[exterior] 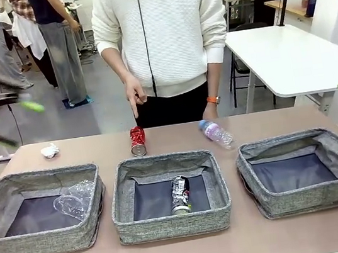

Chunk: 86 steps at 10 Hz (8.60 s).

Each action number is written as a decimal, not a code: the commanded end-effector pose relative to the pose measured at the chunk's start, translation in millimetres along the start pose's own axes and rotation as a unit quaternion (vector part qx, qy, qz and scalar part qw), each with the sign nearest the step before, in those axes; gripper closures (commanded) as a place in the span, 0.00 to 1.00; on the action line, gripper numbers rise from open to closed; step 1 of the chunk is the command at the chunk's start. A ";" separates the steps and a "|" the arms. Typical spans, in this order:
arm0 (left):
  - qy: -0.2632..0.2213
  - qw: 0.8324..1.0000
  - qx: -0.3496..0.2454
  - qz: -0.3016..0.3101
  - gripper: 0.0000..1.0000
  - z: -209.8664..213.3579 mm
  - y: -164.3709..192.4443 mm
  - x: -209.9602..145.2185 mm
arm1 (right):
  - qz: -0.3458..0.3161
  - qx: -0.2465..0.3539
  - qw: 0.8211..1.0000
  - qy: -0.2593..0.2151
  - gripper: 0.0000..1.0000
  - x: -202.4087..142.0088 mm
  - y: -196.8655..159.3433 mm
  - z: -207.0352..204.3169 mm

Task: Sort the waste into the appropriate baskets.
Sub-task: Pick up the waste item pointed out by the person, then place the picked waste into the Fabric basket indicated by the person.

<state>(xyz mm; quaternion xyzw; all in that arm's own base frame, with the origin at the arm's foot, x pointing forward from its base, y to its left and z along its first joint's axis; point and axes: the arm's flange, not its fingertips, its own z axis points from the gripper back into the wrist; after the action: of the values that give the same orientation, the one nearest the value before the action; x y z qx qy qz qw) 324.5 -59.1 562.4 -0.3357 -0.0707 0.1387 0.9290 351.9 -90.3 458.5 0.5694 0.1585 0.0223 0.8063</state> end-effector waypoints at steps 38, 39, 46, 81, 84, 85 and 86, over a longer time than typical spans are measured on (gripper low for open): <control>0.011 0.954 0.247 -0.172 1.00 -376.3 -66.0 205.8 | -0.005 0.003 1.000 -0.001 0.00 -0.1 4.3 1.8; 0.017 0.955 0.245 -0.168 1.00 -374.8 -66.6 205.0 | -0.005 0.003 1.000 -0.001 0.00 -0.1 4.3 1.8; 0.026 0.995 0.093 -0.003 1.00 -239.9 -204.2 79.8 | -0.005 0.003 1.000 -0.001 0.00 -0.1 4.3 1.8; -0.011 0.955 0.289 -0.064 0.73 -54.4 -355.8 -52.2 | -0.005 0.003 1.000 -0.001 0.00 -0.1 4.3 1.8; -0.011 0.955 0.289 -0.064 0.73 -54.4 -355.8 -52.2 | -0.005 0.003 1.000 -0.001 0.00 -0.1 4.3 1.8; -0.011 0.955 0.289 -0.064 0.73 -54.4 -355.8 -52.2 | -0.005 0.003 1.000 -0.001 0.00 -0.1 4.3 1.8; -0.011 0.955 0.289 -0.064 0.73 -54.4 -355.8 -52.2 | -0.005 0.003 1.000 -0.001 0.00 -0.1 4.3 1.8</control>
<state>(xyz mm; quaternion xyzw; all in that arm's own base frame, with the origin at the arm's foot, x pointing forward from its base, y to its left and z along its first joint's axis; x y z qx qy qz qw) 364.1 -373.4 745.2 -0.0488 -0.0600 0.0953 0.9924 352.4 -91.0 458.6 0.5693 0.1582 0.0219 0.8064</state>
